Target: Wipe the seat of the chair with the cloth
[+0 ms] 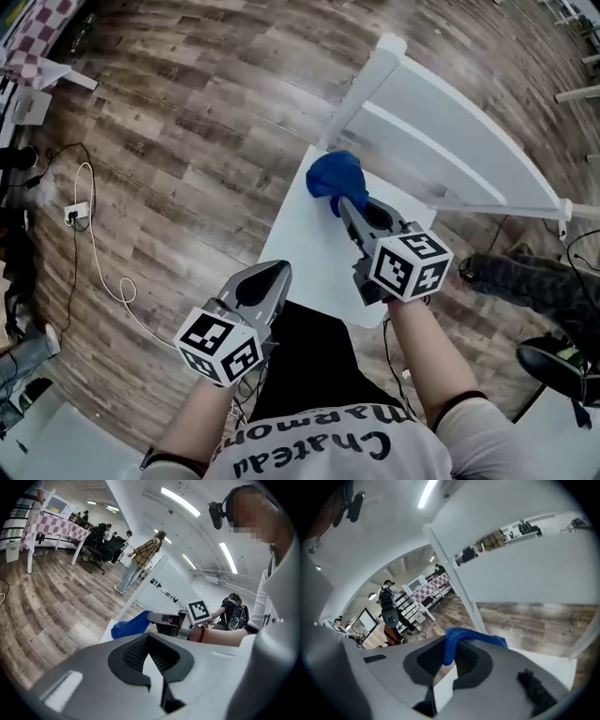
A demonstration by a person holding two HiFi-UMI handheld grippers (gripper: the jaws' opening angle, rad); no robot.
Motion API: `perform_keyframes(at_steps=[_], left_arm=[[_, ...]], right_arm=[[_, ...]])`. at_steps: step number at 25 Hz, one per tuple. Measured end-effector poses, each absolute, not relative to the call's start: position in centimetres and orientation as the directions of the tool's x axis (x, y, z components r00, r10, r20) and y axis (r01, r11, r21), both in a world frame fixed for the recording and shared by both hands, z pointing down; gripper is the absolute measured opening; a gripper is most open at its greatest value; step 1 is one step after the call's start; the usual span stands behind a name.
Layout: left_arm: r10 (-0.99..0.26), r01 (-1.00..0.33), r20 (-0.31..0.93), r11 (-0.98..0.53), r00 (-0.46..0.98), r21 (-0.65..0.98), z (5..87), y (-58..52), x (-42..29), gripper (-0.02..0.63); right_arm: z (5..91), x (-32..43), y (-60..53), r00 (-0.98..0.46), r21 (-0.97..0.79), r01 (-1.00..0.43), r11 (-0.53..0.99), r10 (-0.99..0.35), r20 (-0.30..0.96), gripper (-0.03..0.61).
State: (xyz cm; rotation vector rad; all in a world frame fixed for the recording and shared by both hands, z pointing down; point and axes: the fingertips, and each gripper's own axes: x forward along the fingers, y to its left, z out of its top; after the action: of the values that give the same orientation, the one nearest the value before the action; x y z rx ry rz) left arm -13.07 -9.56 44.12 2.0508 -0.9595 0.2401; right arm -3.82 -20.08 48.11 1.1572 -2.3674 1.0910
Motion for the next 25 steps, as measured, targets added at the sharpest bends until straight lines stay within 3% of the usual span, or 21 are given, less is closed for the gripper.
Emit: perform_keyframes(at_steps=[5, 9, 12, 13, 14, 16, 18, 20, 21, 22, 23, 25], left_arm=[[-0.479, -0.678, 0.491, -0.398, 0.728, 0.618, 47.3, -9.4, -11.2, 0.008], [-0.436, -0.652, 0.492, -0.395, 0.753, 0.648, 49.3, -9.3, -10.9, 0.008], [-0.421, -0.638, 0.486, -0.407, 0.766, 0.653, 50.0, -9.8, -10.8, 0.008], [-0.419, -0.636, 0.484, -0.410, 0.768, 0.654, 50.1, -10.0, -10.9, 0.008], [-0.419, -0.635, 0.482, -0.412, 0.769, 0.654, 50.3, -10.3, -11.0, 0.008], [-0.419, -0.635, 0.483, -0.406, 0.769, 0.658, 50.9, -10.9, -11.4, 0.008], [-0.419, -0.637, 0.487, -0.392, 0.766, 0.664, 51.5, -11.1, -12.0, 0.008], [-0.421, -0.640, 0.491, -0.381, 0.763, 0.668, 52.0, -11.3, -12.4, 0.008], [-0.423, -0.641, 0.492, -0.375, 0.761, 0.669, 52.2, -11.5, -12.6, 0.008], [-0.424, -0.643, 0.493, -0.370, 0.759, 0.671, 52.4, -11.7, -12.8, 0.008], [-0.425, -0.643, 0.494, -0.365, 0.758, 0.673, 52.6, -11.9, -13.0, 0.008], [-0.426, -0.643, 0.495, -0.357, 0.757, 0.677, 53.0, -12.3, -13.3, 0.008]], right_arm=[[56.1, -3.6, -20.3, -0.597, -0.513, -0.802, 0.307, -0.438, 0.672, 0.035], [59.9, -1.8, -22.8, -0.429, -0.254, -0.889, 0.382, -0.497, 0.755, 0.035], [61.7, -1.6, -24.4, -0.368, -0.100, -0.872, 0.478, -0.508, 0.779, 0.036], [62.1, -2.1, -24.6, -0.372, -0.079, -0.853, 0.516, -0.496, 0.784, 0.051], [62.5, -2.7, -24.8, -0.381, -0.064, -0.831, 0.553, -0.479, 0.791, 0.125], [63.6, -4.0, -25.2, -0.388, -0.043, -0.791, 0.610, -0.447, 0.806, 0.208], [64.8, -4.8, -25.6, -0.374, -0.019, -0.789, 0.614, -0.456, 0.807, 0.227], [65.1, -5.0, -26.0, -0.355, -0.017, -0.813, 0.582, -0.472, 0.807, 0.225], [64.6, -5.1, -26.3, -0.352, -0.023, -0.822, 0.569, -0.476, 0.806, 0.196], [63.8, -5.5, -26.7, -0.361, -0.027, -0.822, 0.569, -0.484, 0.797, 0.094], [63.0, -6.3, -27.0, -0.381, -0.026, -0.811, 0.585, -0.493, 0.782, 0.046], [62.7, -8.2, -27.1, -0.418, -0.019, -0.766, 0.643, -0.475, 0.775, 0.044]])
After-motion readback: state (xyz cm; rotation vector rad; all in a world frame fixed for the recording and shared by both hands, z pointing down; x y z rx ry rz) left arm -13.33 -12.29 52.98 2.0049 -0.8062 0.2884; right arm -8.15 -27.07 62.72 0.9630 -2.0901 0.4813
